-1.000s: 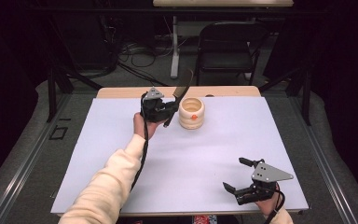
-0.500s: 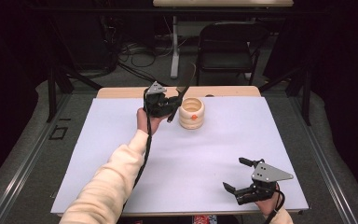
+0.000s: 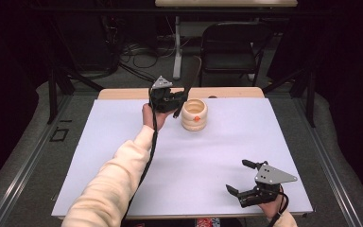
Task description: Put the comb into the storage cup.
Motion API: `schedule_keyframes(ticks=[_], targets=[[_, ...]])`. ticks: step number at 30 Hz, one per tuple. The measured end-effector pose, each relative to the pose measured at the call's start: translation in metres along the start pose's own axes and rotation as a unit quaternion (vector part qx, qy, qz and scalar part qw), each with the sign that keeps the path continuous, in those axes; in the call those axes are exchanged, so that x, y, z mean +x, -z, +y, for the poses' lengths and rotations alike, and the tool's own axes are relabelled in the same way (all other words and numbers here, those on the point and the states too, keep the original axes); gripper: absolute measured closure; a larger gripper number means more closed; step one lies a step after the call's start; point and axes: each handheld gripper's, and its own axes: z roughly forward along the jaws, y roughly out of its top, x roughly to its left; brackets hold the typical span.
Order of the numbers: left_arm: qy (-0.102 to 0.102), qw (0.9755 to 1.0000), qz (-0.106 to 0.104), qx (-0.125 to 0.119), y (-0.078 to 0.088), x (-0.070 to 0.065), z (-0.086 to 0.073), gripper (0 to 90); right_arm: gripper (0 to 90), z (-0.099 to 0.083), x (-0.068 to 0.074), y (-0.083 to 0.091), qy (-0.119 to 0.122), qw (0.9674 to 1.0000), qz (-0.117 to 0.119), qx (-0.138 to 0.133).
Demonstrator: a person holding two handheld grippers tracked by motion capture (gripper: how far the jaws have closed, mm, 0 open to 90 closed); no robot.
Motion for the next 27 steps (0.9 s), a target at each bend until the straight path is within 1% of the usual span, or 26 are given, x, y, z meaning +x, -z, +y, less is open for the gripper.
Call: schedule_keyframes(ticks=[3, 9, 11, 13, 15, 18, 22, 27], targets=[[0.008, 1.0, 0.0, -0.004, -0.003, 0.002, 0.001, 72.6, 0.0, 0.0, 0.0, 0.0, -0.002, 1.0, 0.001, 0.0], [0.012, 0.9999, 0.005, -0.007, -0.008, 0.002, 0.002, 72.6, 0.0, 0.0, 0.0, -0.001, -0.001, 1.0, 0.003, 0.0], [0.018, 0.9997, 0.006, -0.016, -0.01, 0.004, 0.003, 72.6, 0.0, 0.0, 0.0, 0.0, -0.001, 1.0, 0.001, 0.0], [0.019, 0.9996, 0.007, -0.017, -0.011, 0.004, 0.003, 72.6, 0.0, 0.0, 0.0, 0.0, -0.002, 1.0, 0.001, 0.001], [0.026, 0.9994, 0.008, -0.022, -0.013, 0.005, 0.003, 72.6, 0.0, 0.0, 0.0, 0.001, 0.002, 1.0, -0.001, -0.002], [0.032, 0.9991, 0.008, -0.028, -0.015, 0.005, 0.004, 72.6, 0.0, 0.0, 0.0, 0.001, 0.001, 1.0, 0.0, -0.001], [0.03, 0.9991, 0.008, -0.029, -0.018, 0.004, 0.004, 72.7, 0.0, 0.0, 0.0, 0.001, 0.003, 1.0, 0.0, -0.002], [0.021, 0.9994, 0.009, -0.025, -0.022, 0.003, 0.005, 72.6, 0.0, 0.0, 0.0, 0.0, -0.002, 1.0, 0.003, 0.0]])
